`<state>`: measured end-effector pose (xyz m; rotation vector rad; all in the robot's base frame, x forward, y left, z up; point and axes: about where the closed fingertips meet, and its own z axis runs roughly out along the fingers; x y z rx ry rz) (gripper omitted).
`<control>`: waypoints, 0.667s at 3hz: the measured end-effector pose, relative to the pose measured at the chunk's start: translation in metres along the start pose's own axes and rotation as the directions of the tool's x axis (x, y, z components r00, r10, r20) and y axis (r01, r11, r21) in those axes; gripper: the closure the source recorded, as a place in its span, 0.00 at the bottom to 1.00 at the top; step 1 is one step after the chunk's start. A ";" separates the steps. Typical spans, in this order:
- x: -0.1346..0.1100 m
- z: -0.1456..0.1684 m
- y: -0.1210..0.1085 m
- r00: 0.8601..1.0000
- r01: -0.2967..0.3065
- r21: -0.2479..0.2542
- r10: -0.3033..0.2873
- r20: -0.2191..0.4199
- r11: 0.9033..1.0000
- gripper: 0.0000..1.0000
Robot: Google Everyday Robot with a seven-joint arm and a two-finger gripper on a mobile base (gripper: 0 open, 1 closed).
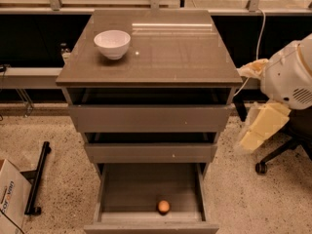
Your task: Pick orange from bottom drawer and place on counter
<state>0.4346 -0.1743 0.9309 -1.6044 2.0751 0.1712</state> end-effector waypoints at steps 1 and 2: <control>-0.010 0.033 0.012 0.996 -0.014 -0.024 0.016 0.091 1.000 0.00; -0.004 0.069 0.013 0.988 -0.021 -0.046 0.027 0.152 0.999 0.00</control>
Offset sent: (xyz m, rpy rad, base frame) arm 0.0247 0.0441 -0.1080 0.2425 0.0122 0.0461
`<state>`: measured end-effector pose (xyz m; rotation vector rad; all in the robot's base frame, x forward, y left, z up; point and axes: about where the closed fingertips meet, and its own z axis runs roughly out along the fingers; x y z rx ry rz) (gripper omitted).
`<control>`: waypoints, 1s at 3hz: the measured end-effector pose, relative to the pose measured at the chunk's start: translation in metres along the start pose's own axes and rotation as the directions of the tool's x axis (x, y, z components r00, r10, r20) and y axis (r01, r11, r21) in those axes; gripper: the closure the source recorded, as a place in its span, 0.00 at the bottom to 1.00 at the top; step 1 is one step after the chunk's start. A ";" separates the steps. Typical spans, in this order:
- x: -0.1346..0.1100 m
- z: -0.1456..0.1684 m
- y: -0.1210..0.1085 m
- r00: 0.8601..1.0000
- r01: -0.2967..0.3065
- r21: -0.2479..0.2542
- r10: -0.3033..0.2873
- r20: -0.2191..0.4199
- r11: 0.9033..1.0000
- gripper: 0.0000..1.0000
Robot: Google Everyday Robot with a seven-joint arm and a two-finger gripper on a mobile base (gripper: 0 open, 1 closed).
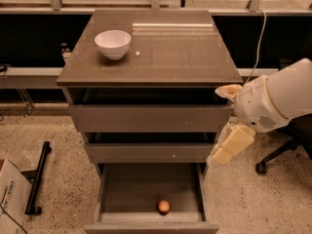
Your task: Pick orange from bottom drawer and place on counter
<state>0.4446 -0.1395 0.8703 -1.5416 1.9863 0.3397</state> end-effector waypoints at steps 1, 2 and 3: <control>0.037 0.047 -0.007 1.000 -0.011 -0.067 0.013 0.023 0.998 0.00; 0.037 0.047 -0.007 1.000 -0.012 -0.068 0.014 0.023 0.998 0.00; 0.044 0.056 -0.008 1.000 0.015 -0.021 -0.014 0.026 1.000 0.00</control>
Offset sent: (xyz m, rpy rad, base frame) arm 0.0115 -0.0053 -0.0447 0.0260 0.0360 0.0261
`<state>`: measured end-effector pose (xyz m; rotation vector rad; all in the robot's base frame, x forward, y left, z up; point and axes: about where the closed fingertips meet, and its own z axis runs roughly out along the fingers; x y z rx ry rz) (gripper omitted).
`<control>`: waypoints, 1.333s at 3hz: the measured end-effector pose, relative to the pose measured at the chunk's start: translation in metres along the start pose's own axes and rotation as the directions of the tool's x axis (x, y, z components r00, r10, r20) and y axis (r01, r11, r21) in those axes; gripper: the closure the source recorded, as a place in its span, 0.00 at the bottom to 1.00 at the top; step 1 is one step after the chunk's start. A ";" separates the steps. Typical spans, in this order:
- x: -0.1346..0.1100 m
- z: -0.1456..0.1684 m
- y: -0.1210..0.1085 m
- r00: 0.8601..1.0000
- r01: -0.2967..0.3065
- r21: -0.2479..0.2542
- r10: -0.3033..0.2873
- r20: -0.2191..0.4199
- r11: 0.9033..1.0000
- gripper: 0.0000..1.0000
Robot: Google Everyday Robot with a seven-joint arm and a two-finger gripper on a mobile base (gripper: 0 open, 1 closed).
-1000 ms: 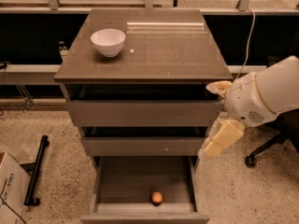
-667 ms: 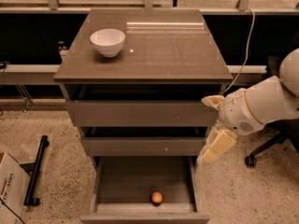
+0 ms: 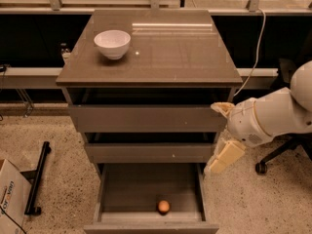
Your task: Pick orange from bottom drawer and place on counter
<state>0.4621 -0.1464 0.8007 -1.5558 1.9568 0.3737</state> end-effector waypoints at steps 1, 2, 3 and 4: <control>0.016 0.019 0.000 0.999 0.034 0.064 -0.036 0.031 0.997 0.00; 0.038 0.037 -0.004 0.998 0.039 0.103 -0.044 0.048 0.994 0.00; 0.064 0.062 -0.008 0.998 0.013 0.116 -0.020 0.064 0.993 0.00; 0.089 0.098 -0.011 0.996 -0.032 0.108 0.022 0.092 0.994 0.00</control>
Offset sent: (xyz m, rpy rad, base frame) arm 0.0196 -0.0272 -0.0930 0.0437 -0.1535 -0.0571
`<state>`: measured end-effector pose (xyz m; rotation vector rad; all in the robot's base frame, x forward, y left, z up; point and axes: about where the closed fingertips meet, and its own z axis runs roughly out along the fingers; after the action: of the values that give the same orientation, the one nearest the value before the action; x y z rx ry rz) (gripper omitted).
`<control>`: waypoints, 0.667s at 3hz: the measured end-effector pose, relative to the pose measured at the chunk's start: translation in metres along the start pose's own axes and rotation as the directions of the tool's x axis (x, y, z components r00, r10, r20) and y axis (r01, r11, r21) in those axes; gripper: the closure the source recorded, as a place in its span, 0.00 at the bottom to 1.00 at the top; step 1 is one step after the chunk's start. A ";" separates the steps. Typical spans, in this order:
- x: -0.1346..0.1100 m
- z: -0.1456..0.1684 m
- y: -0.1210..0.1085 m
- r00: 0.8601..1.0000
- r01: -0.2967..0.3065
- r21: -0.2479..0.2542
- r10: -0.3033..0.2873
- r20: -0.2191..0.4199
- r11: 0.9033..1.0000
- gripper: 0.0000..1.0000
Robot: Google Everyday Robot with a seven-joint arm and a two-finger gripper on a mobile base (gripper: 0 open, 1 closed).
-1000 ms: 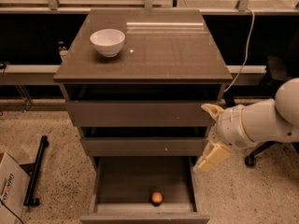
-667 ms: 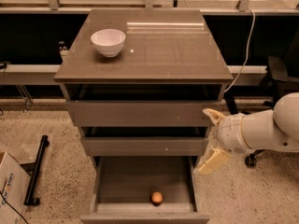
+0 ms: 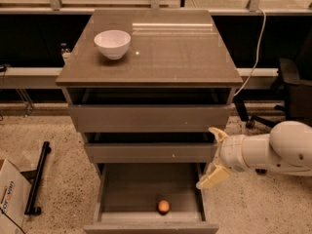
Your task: Pick orange from bottom drawer and place on counter
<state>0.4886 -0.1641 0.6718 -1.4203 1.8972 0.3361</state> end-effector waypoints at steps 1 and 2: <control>0.033 0.048 0.005 0.997 -0.078 -0.032 0.078 0.024 0.996 0.00; 0.033 0.049 0.005 0.997 -0.077 -0.032 0.078 0.024 0.996 0.00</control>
Offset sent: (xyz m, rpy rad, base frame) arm 0.0109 0.0058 -0.0482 0.0484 0.0479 -0.0262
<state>0.4995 -0.1569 0.6147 -1.3585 1.9380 0.4210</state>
